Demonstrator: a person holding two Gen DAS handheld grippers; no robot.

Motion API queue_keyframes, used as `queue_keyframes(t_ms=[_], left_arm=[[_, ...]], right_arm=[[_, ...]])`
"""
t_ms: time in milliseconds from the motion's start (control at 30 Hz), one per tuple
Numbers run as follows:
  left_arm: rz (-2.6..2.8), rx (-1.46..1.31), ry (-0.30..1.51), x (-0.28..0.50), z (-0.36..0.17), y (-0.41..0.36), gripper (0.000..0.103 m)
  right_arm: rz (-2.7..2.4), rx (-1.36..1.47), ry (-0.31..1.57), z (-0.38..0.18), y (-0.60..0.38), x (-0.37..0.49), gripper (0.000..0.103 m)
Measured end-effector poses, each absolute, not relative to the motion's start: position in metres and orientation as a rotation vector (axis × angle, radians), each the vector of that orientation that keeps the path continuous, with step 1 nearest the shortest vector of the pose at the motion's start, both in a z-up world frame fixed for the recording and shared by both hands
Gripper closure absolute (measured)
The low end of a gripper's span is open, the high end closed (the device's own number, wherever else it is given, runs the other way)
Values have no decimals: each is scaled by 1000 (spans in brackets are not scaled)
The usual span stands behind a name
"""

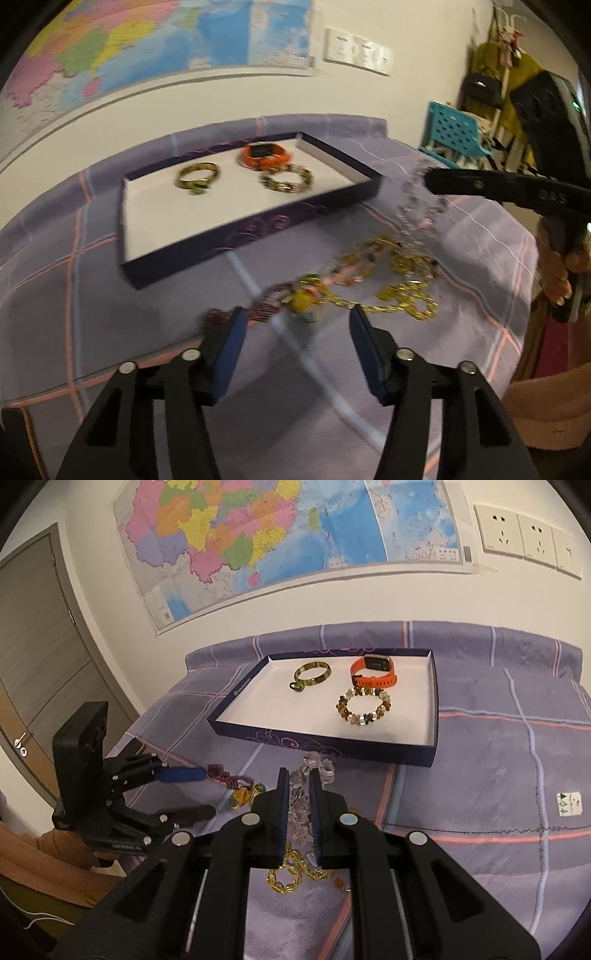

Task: Organize jewelry
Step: 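Lift the crystal necklace with the right gripper while the left grasps the yellow bead necklace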

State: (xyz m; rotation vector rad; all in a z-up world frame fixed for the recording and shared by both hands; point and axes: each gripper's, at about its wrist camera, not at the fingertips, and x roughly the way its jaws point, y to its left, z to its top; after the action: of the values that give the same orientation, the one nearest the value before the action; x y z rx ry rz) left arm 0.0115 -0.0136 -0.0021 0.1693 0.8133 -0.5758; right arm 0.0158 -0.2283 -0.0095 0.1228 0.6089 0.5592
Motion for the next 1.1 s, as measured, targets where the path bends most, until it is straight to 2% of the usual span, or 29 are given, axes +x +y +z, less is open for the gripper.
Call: queue_keyframes(t_ms=[67, 233, 433, 600, 1100], left_arm=[[-585, 181, 832, 14, -7, -22, 55], [-588, 186, 886, 27, -18, -34, 74], [-584, 159, 907, 35, -20, -34, 76], [-550, 164, 906, 37, -20, -33, 92], [-553, 113, 884, 29, -9, -19, 92]], right_arm=[[559, 129, 615, -12, -228, 17, 92], [562, 140, 629, -18, -229, 19, 92], [551, 154, 635, -24, -232, 21, 91], [554, 159, 634, -25, -232, 21, 91], [568, 167, 602, -18, -231, 19, 93]])
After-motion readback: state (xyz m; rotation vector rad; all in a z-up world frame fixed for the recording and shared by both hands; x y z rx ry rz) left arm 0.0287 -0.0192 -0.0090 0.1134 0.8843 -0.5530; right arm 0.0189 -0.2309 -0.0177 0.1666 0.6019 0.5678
